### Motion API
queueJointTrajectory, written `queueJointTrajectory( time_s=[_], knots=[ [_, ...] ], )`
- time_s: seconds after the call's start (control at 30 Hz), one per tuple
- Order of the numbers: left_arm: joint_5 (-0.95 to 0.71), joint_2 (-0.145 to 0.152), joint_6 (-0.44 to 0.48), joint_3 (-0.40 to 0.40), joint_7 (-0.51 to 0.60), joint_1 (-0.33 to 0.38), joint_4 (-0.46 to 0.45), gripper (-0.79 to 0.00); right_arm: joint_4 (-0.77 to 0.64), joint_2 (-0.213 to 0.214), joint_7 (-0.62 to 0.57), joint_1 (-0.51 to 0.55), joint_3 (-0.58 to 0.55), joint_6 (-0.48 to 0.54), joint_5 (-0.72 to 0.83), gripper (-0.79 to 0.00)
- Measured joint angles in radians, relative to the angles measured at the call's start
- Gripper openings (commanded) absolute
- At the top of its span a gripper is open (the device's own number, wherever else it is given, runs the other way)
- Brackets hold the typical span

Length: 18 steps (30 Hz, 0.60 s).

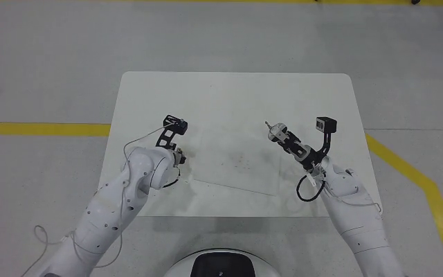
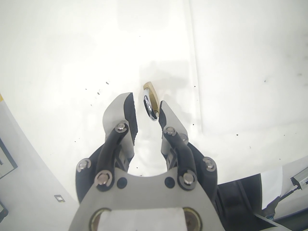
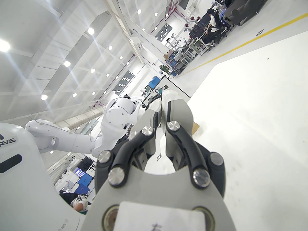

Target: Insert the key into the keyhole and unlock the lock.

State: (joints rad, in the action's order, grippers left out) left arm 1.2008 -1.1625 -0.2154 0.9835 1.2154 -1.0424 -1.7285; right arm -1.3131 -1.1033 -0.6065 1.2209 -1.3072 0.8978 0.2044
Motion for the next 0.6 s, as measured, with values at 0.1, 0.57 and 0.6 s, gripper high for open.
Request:
queueJointTrajectory(
  time_s=[0.1, 0.57, 0.6],
  knots=[
    [0.018, -0.002, 0.007, -0.003, 0.008, -0.002, 0.001, -0.785, 0.000, 0.000, 0.000, 0.000, 0.000, 0.000, 0.000, -0.785],
    [-0.058, 0.002, 0.148, 0.071, -0.066, -0.046, -0.038, -0.785, 0.000, 0.000, 0.000, 0.000, 0.000, 0.000, 0.000, -0.785],
    [-0.108, 0.005, 0.181, 0.104, -0.098, -0.054, -0.034, -0.785, 0.000, 0.000, 0.000, 0.000, 0.000, 0.000, 0.000, -0.785]
  ],
)
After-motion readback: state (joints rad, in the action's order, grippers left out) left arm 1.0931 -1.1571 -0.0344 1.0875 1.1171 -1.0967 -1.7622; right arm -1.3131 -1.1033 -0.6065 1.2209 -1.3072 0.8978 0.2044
